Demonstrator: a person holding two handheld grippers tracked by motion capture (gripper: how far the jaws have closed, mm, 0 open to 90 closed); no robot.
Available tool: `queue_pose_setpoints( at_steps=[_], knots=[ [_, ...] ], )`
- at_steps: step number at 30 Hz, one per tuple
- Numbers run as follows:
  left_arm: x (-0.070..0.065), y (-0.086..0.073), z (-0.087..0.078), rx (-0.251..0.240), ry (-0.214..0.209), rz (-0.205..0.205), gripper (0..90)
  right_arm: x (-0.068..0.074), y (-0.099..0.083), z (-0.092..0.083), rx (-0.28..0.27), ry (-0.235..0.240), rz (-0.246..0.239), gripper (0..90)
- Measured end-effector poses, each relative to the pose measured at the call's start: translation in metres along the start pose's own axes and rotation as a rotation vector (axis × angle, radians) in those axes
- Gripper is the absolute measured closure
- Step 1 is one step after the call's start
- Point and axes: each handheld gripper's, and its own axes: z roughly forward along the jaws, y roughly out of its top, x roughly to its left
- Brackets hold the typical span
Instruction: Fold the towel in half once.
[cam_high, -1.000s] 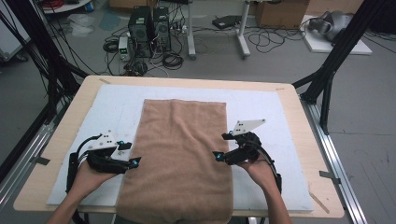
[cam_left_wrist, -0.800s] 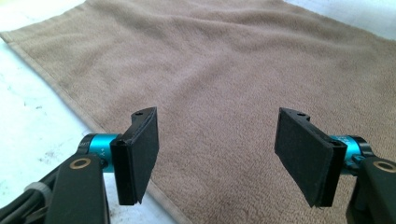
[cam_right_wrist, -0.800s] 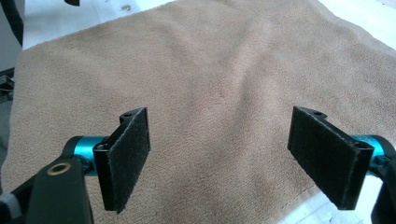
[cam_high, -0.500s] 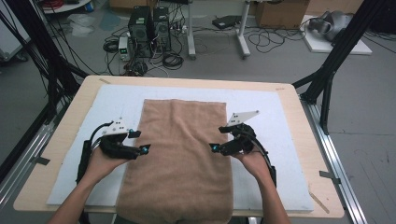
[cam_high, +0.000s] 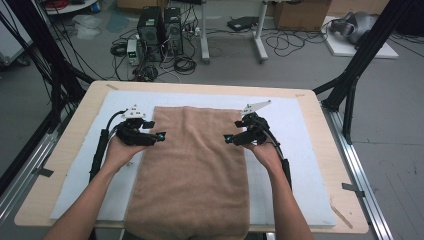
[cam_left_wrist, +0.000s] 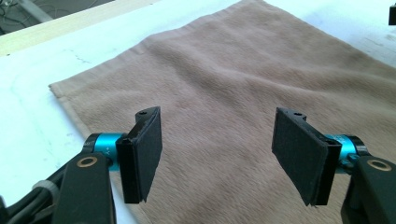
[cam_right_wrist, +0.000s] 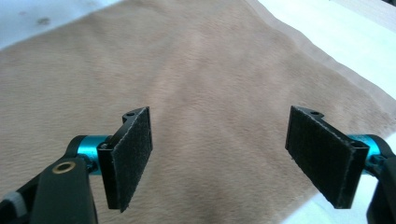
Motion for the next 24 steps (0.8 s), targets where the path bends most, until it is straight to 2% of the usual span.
queue_pose_setpoints(
  at_steps=[2,6,9,11,14,17,19,22,23,24],
  knots=[
    [0.006,0.000,0.004,0.002,0.009,-0.012,35.5,-0.006,-0.001,0.002,0.001,-0.021,0.004,23.9],
    [0.016,-0.006,0.015,0.043,0.017,-0.035,35.5,-0.014,-0.004,0.006,-0.004,-0.047,0.021,25.8],
    [0.018,-0.010,0.022,0.056,0.021,-0.050,35.4,-0.018,-0.007,0.012,0.011,-0.049,0.030,26.1],
    [0.016,-0.010,0.024,0.067,0.022,-0.038,35.2,-0.019,-0.009,0.015,0.023,-0.050,0.034,26.1],
    [0.015,-0.008,0.024,0.038,0.026,-0.030,36.3,-0.022,-0.010,0.017,0.014,-0.063,0.041,26.3],
    [0.021,-0.011,0.029,0.027,0.048,-0.048,37.8,-0.024,-0.011,0.020,0.005,-0.090,0.043,28.1],
    [0.023,-0.016,0.038,0.056,0.055,-0.059,39.2,-0.025,-0.012,0.023,0.019,-0.101,0.039,30.0],
    [0.023,-0.023,0.052,0.131,0.099,-0.032,39.4,-0.029,-0.016,0.029,0.057,-0.117,0.054,32.2],
    [0.024,-0.026,0.055,0.139,0.106,-0.031,40.1,-0.031,-0.018,0.031,0.067,-0.122,0.058,33.7],
    [0.025,-0.026,0.055,0.124,0.113,-0.036,41.1,-0.033,-0.020,0.033,0.079,-0.126,0.074,35.1]
  ],
)
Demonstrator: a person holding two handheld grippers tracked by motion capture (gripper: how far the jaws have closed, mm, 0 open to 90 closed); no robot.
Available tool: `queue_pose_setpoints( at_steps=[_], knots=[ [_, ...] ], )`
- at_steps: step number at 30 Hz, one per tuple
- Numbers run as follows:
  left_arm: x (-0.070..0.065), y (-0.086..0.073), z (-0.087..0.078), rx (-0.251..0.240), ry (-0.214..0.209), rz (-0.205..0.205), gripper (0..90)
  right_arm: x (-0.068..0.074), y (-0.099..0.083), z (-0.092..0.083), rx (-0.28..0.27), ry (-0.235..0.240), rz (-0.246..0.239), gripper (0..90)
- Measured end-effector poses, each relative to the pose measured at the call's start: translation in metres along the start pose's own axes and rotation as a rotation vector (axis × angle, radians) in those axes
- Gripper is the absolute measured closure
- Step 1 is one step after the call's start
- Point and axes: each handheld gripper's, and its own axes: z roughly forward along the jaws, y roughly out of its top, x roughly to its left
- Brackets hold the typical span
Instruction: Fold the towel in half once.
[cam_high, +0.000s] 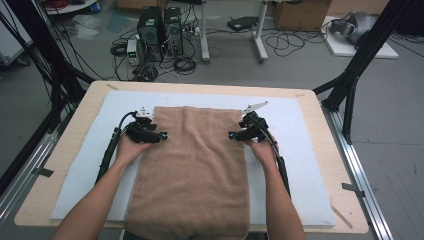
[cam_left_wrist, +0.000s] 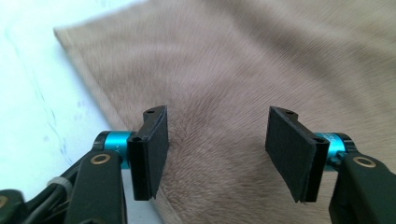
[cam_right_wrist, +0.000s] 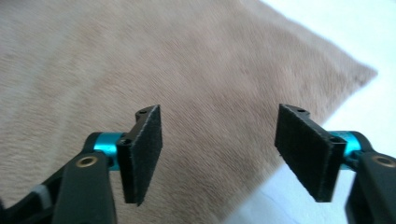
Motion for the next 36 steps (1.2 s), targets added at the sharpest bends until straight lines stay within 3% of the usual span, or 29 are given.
queue_pose_setpoints(
  at_steps=[2,3,8,11,13,17,20,23,26,29,31,33,36],
  knots=[
    [0.001,0.000,0.001,-0.010,0.010,-0.009,46.4,-0.002,-0.003,0.005,0.034,-0.002,0.001,40.6],
    [0.002,0.000,0.000,-0.006,0.016,0.005,48.7,-0.002,-0.004,0.008,0.047,0.003,0.001,42.5],
    [0.004,0.000,-0.003,-0.001,0.014,-0.003,65.2,0.000,-0.003,0.008,0.048,-0.003,-0.009,58.8],
    [0.004,0.000,-0.003,0.006,0.003,0.007,80.3,0.000,-0.002,0.007,0.051,0.027,-0.002,75.0],
    [0.005,0.001,-0.004,0.005,-0.001,0.000,83.9,0.000,-0.001,0.008,0.052,0.048,-0.005,81.2],
    [0.010,0.001,-0.011,-0.024,-0.023,-0.038,85.2,-0.002,0.001,0.000,0.031,0.075,0.015,83.1],
    [0.014,0.005,-0.027,-0.089,-0.066,-0.052,85.3,-0.005,0.004,-0.018,-0.029,0.106,0.034,83.1],
    [0.015,0.007,-0.046,-0.147,-0.102,-0.059,85.4,-0.004,0.006,-0.039,-0.080,0.150,0.022,83.1],
    [0.007,0.006,-0.069,-0.186,-0.132,-0.023,85.3,0.004,0.007,-0.058,-0.105,0.196,0.006,82.9],
    [-0.009,-0.005,-0.094,-0.208,-0.144,0.049,85.3,0.021,0.003,-0.079,-0.115,0.235,-0.043,82.3],
    [-0.022,-0.020,-0.110,-0.210,-0.154,0.098,85.2,0.036,-0.005,-0.089,-0.106,0.255,-0.101,81.9],
    [-0.035,-0.040,-0.122,-0.190,-0.167,0.140,85.2,0.051,-0.020,-0.095,-0.105,0.295,-0.116,81.9],
    [-0.052,-0.071,-0.130,-0.151,-0.206,0.167,84.9,0.071,-0.048,-0.094,-0.076,0.338,-0.119,81.7]
  ],
)
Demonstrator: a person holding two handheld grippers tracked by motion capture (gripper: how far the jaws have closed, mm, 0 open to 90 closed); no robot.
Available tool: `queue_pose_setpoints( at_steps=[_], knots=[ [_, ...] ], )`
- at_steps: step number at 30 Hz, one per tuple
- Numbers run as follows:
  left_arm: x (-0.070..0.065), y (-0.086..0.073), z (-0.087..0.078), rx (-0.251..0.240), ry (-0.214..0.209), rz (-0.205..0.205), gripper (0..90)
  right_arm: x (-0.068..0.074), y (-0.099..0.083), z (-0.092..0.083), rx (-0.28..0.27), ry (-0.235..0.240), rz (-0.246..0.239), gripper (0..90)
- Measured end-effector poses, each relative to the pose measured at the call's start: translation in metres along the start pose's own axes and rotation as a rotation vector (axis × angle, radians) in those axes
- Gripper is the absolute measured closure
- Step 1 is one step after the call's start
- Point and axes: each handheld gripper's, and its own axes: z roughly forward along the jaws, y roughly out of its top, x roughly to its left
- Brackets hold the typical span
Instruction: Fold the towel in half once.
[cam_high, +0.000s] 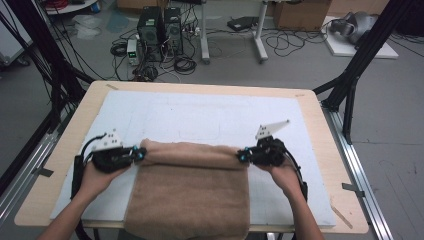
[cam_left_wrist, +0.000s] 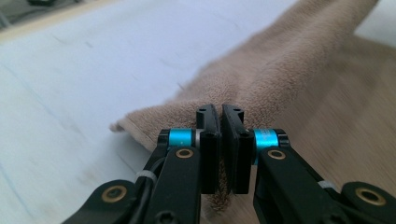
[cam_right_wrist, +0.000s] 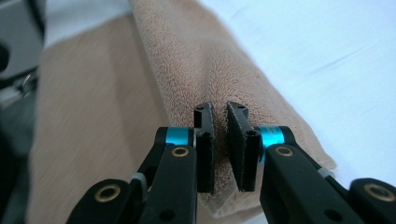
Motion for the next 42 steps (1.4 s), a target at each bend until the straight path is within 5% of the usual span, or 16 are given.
queue_pose_setpoints(
  at_steps=[2,4,7,12,17,19,23,24,28,31,39,42],
  knots=[
    [-0.010,-0.015,-0.001,0.026,-0.021,0.006,81.9,0.010,-0.016,0.005,0.025,0.007,-0.004,79.9],
    [-0.013,-0.023,-0.001,0.048,-0.023,0.006,67.5,0.013,-0.030,0.010,0.057,0.008,0.010,73.1],
    [-0.005,-0.021,-0.006,0.027,-0.021,-0.038,52.5,0.009,-0.042,0.007,0.021,0.028,0.052,63.9],
    [0.013,-0.002,-0.006,-0.022,0.026,-0.073,51.0,0.004,-0.029,-0.004,-0.058,-0.009,0.017,55.7],
    [0.032,0.008,0.019,0.004,0.105,-0.124,45.4,-0.015,-0.012,0.012,-0.002,-0.114,0.034,50.7],
    [0.039,0.007,0.031,0.033,0.119,-0.134,45.7,-0.024,-0.011,0.021,0.023,-0.146,0.069,48.9],
    [0.049,-0.005,0.055,0.149,0.081,-0.195,46.1,-0.035,-0.013,0.040,0.080,-0.147,0.114,49.0],
    [0.049,-0.005,0.054,0.134,0.077,-0.194,46.3,-0.035,-0.014,0.043,0.096,-0.137,0.121,50.1],
    [0.041,-0.002,0.054,0.141,0.034,-0.124,72.2,-0.034,-0.016,0.047,0.103,-0.084,0.128,69.8],
    [0.037,0.001,0.052,0.134,0.045,-0.093,81.8,-0.030,-0.012,0.046,0.108,-0.090,0.070,78.4],
    [0.041,0.007,0.030,0.029,0.052,-0.142,83.5,-0.024,-0.001,0.025,0.023,-0.099,0.025,81.5],
    [0.037,0.011,0.023,0.003,0.051,-0.120,83.1,-0.019,0.006,0.014,-0.005,-0.092,0.006,82.5]
  ],
)
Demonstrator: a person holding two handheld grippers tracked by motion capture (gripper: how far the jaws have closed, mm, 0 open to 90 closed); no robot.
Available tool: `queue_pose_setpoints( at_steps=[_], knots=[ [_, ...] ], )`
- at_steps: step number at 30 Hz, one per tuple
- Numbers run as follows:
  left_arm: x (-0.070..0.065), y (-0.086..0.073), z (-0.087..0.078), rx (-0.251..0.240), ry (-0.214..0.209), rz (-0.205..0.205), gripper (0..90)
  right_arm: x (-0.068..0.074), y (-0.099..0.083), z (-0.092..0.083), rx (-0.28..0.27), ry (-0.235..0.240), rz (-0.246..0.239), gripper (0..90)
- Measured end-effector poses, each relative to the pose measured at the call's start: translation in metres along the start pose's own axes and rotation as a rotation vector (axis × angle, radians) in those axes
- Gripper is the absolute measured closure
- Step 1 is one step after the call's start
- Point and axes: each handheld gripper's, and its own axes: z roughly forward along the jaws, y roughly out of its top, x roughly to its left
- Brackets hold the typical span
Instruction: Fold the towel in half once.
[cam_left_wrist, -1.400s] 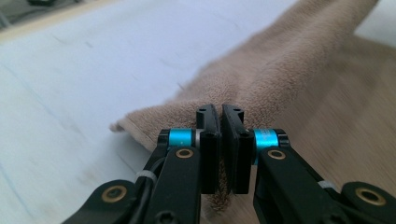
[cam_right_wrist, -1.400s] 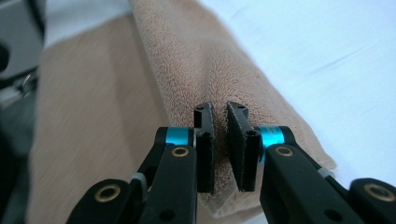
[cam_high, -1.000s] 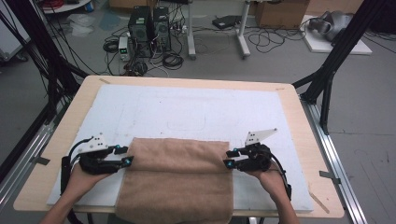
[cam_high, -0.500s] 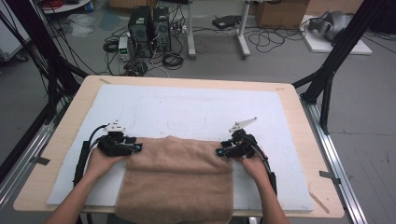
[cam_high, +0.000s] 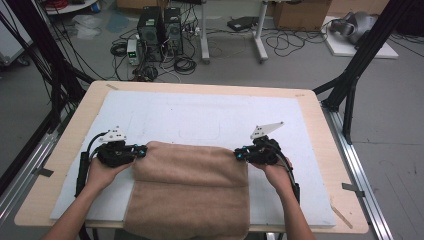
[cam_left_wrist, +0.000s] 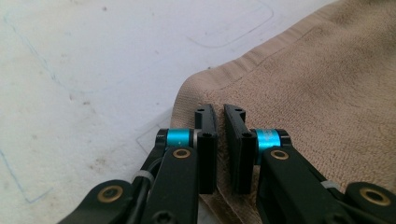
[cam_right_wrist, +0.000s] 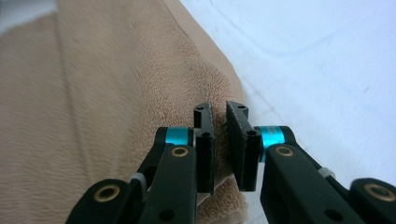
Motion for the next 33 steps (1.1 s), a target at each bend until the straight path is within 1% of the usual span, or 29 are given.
queue_pose_setpoints(
  at_steps=[1,2,5,7,9,10,12,13,14,15,17,18,19,20,21,23,24,25,26,27,28,29,30,31,32,33],
  knots=[
    [0.000,0.001,-0.002,0.003,0.000,0.009,82.6,0.002,0.002,-0.003,-0.006,0.001,-0.013,82.7],
    [-0.001,0.001,-0.003,0.000,0.001,0.012,81.8,0.003,0.003,-0.004,-0.013,0.008,-0.016,82.8],
    [-0.002,0.002,-0.009,-0.012,-0.005,0.008,80.9,0.008,0.005,-0.009,-0.022,0.027,-0.036,83.0],
    [-0.005,0.002,-0.012,-0.022,-0.004,0.015,81.0,0.011,0.005,-0.012,-0.038,0.042,-0.034,83.0],
    [-0.007,0.002,-0.014,-0.016,-0.003,0.027,81.5,0.013,0.004,-0.015,-0.039,0.055,-0.033,82.9],
    [-0.009,0.002,-0.016,-0.017,0.000,0.036,81.9,0.015,0.004,-0.017,-0.041,0.058,-0.037,82.9],
    [-0.014,0.000,-0.022,-0.035,-0.008,0.053,82.0,0.020,0.002,-0.022,-0.053,0.072,-0.043,82.9],
    [-0.017,-0.001,-0.025,-0.044,-0.011,0.063,82.0,0.023,0.001,-0.024,-0.056,0.065,-0.055,82.9],
    [-0.021,-0.002,-0.028,-0.046,-0.013,0.082,82.0,0.027,-0.001,-0.026,-0.049,0.058,-0.066,82.9],
    [-0.025,-0.004,-0.032,-0.051,-0.015,0.091,81.8,0.030,-0.002,-0.028,-0.043,0.055,-0.078,82.9],
    [-0.032,-0.010,-0.039,-0.062,-0.018,0.118,80.8,0.038,-0.007,-0.032,-0.050,0.070,-0.085,82.8],
    [-0.036,-0.014,-0.041,-0.057,-0.020,0.132,79.9,0.042,-0.010,-0.034,-0.056,0.078,-0.089,82.8],
    [-0.040,-0.021,-0.043,-0.046,-0.040,0.139,79.6,0.046,-0.013,-0.036,-0.059,0.089,-0.090,82.7],
    [-0.043,-0.024,-0.045,-0.043,-0.056,0.139,79.7,0.051,-0.017,-0.036,-0.056,0.109,-0.100,82.7],
    [-0.046,-0.030,-0.047,-0.042,-0.072,0.138,79.6,0.054,-0.019,-0.036,-0.048,0.114,-0.107,82.5],
    [-0.052,-0.041,-0.052,-0.032,-0.095,0.136,78.7,0.061,-0.028,-0.032,0.007,0.155,-0.110,81.9],
    [-0.053,-0.043,-0.053,-0.028,-0.087,0.143,77.2,0.065,-0.032,-0.030,0.034,0.155,-0.122,81.6],
    [-0.055,-0.046,-0.053,-0.021,-0.091,0.141,76.2,0.067,-0.035,-0.029,0.049,0.149,-0.127,81.6],
    [-0.055,-0.049,-0.053,-0.014,-0.114,0.144,76.6,0.068,-0.037,-0.027,0.065,0.164,-0.122,81.6],
    [-0.056,-0.050,-0.053,-0.007,-0.145,0.142,77.1,0.068,-0.038,-0.025,0.061,0.184,-0.126,81.3],
    [-0.057,-0.050,-0.053,0.003,-0.189,0.144,76.9,0.069,-0.038,-0.024,0.060,0.197,-0.126,78.6],
    [-0.058,-0.049,-0.053,0.008,-0.208,0.152,75.9,0.068,-0.037,-0.024,0.058,0.219,-0.118,74.2],
    [-0.057,-0.047,-0.053,0.012,-0.205,0.160,73.1,0.067,-0.036,-0.024,0.040,0.230,-0.109,69.5],
    [-0.055,-0.043,-0.053,0.006,-0.193,0.151,68.8,0.064,-0.035,-0.025,0.027,0.223,-0.104,68.7],
    [-0.052,-0.039,-0.053,-0.005,-0.173,0.143,66.3,0.061,-0.033,-0.026,0.018,0.205,-0.096,67.5],
    [-0.048,-0.034,-0.052,-0.020,-0.153,0.132,64.6,0.058,-0.031,-0.027,0.011,0.179,-0.093,64.6]
  ],
)
